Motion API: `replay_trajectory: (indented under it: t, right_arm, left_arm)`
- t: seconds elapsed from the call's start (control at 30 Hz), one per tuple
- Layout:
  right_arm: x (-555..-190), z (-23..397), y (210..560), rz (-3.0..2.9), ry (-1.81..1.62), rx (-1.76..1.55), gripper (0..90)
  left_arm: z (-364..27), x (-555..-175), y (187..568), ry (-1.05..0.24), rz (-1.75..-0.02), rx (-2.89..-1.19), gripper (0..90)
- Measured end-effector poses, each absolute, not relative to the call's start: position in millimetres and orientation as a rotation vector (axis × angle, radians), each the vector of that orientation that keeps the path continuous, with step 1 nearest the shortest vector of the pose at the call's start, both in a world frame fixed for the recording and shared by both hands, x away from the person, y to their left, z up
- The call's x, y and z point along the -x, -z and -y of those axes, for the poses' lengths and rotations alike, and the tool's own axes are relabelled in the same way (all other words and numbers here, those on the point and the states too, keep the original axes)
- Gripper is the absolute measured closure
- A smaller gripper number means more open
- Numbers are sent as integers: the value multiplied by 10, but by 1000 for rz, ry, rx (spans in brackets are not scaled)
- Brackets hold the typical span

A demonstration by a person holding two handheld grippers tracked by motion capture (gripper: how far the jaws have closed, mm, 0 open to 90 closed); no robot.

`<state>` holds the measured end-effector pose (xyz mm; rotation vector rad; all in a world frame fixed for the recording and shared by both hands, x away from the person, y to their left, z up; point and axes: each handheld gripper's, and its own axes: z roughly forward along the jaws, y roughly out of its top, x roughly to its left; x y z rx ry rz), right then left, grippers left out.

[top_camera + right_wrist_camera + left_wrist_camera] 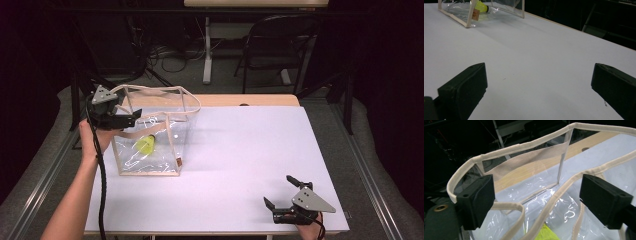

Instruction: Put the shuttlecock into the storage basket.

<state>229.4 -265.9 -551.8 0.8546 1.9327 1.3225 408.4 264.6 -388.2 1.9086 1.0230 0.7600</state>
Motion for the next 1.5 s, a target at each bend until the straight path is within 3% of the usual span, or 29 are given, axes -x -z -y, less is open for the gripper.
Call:
replay_trajectory:
  t: [0.57,1.5]
  right_arm:
    - [-2277,2661,5511,-1931,-1331,-850,0]
    - [-2266,2618,5520,-1939,-1297,-845,1]
  left_arm:
    - [-2577,-3677,3995,-771,-897,-1816,4]
    - [-2562,-3048,4411,-717,-742,-1790,0]
